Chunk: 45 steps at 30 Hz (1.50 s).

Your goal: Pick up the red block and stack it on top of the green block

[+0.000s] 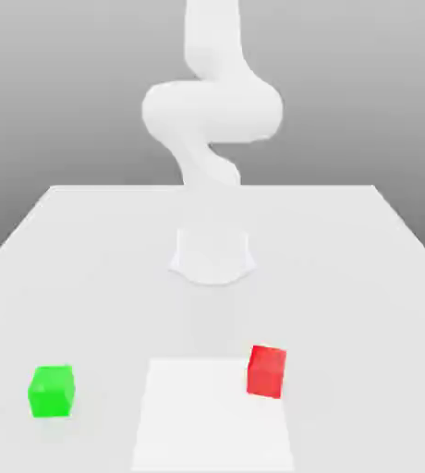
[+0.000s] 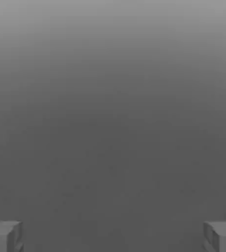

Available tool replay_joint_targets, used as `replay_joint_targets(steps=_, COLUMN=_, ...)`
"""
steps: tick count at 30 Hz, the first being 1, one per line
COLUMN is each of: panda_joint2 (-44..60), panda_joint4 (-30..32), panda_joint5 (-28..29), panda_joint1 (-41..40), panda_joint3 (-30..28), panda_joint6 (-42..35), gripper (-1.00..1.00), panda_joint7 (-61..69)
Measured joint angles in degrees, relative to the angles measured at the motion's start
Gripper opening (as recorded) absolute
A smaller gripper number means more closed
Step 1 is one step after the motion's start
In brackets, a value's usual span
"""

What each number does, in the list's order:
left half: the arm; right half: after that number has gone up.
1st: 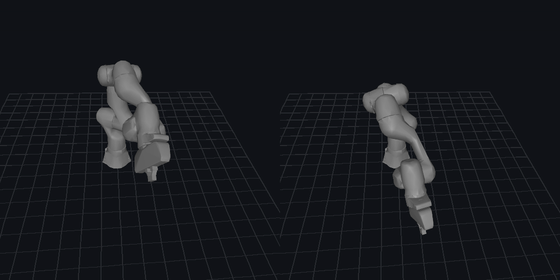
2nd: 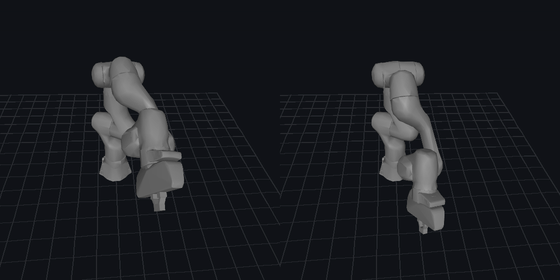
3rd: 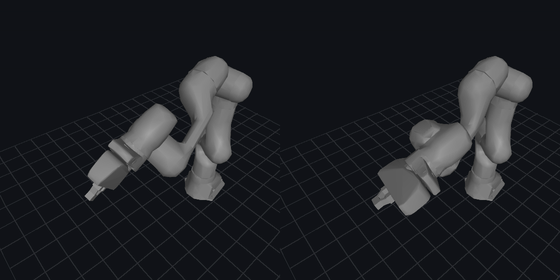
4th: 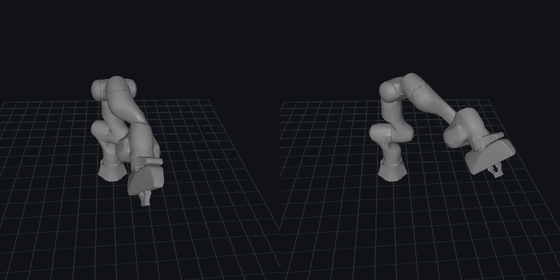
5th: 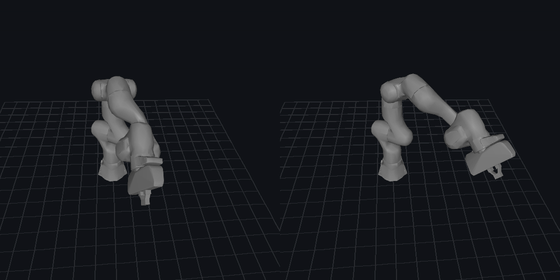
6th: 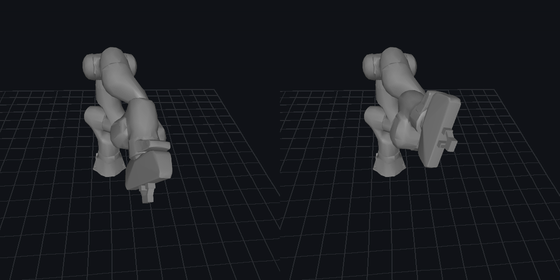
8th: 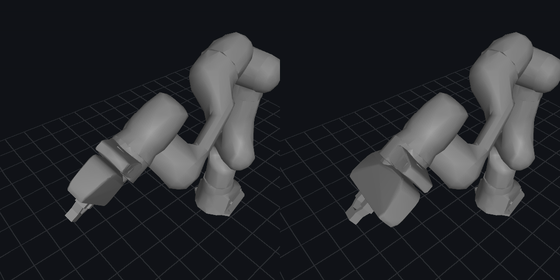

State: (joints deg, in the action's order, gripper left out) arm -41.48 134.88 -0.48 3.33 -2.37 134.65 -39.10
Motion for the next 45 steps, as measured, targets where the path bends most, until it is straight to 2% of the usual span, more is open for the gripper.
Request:
replay_joint_targets(steps=11, panda_joint2=20.4, panda_joint4=14.1, panda_joint5=-2.3, panda_joint1=13.5, panda_joint3=-7.7, panda_joint6=13.1, gripper=0.00, panda_joint7=30.9)
replay_joint_targets(steps=17, panda_joint2=31.1, panda_joint4=21.6, panda_joint5=-2.2, panda_joint1=18.4, panda_joint3=-9.0, panda_joint6=20.2, gripper=0.00, panda_joint7=46.3)
replay_joint_targets(steps=21, panda_joint2=37.9, panda_joint4=26.6, panda_joint5=0.6, panda_joint1=19.8, panda_joint3=-8.6, panda_joint6=24.9, gripper=0.00, panda_joint7=54.7)
replay_joint_targets(steps=26, panda_joint2=45.4, panda_joint4=26.6, panda_joint5=-2.0, panda_joint1=20.1, panda_joint3=-7.7, panda_joint6=31.1, gripper=0.00, panda_joint7=59.0)
replay_joint_targets(steps=31, panda_joint2=53.3, panda_joint4=25.6, panda_joint5=-7.2, panda_joint1=16.5, panda_joint3=-2.9, panda_joint6=37.7, gripper=0.00, panda_joint7=62.9)
replay_joint_targets(steps=32, panda_joint2=54.3, panda_joint4=25.5, panda_joint5=-7.7, panda_joint1=15.9, panda_joint3=-2.2, panda_joint6=38.5, gripper=-1.00, panda_joint7=63.2)
replay_joint_targets(steps=39, panda_joint2=54.2, panda_joint4=25.5, panda_joint5=-7.6, panda_joint1=15.9, panda_joint3=-2.2, panda_joint6=38.3, gripper=-1.00, panda_joint7=63.1)
replay_joint_targets(steps=45, panda_joint2=45.7, panda_joint4=26.6, panda_joint5=-1.6, panda_joint1=17.8, panda_joint3=-5.6, panda_joint6=31.2, gripper=-1.00, panda_joint7=58.8)
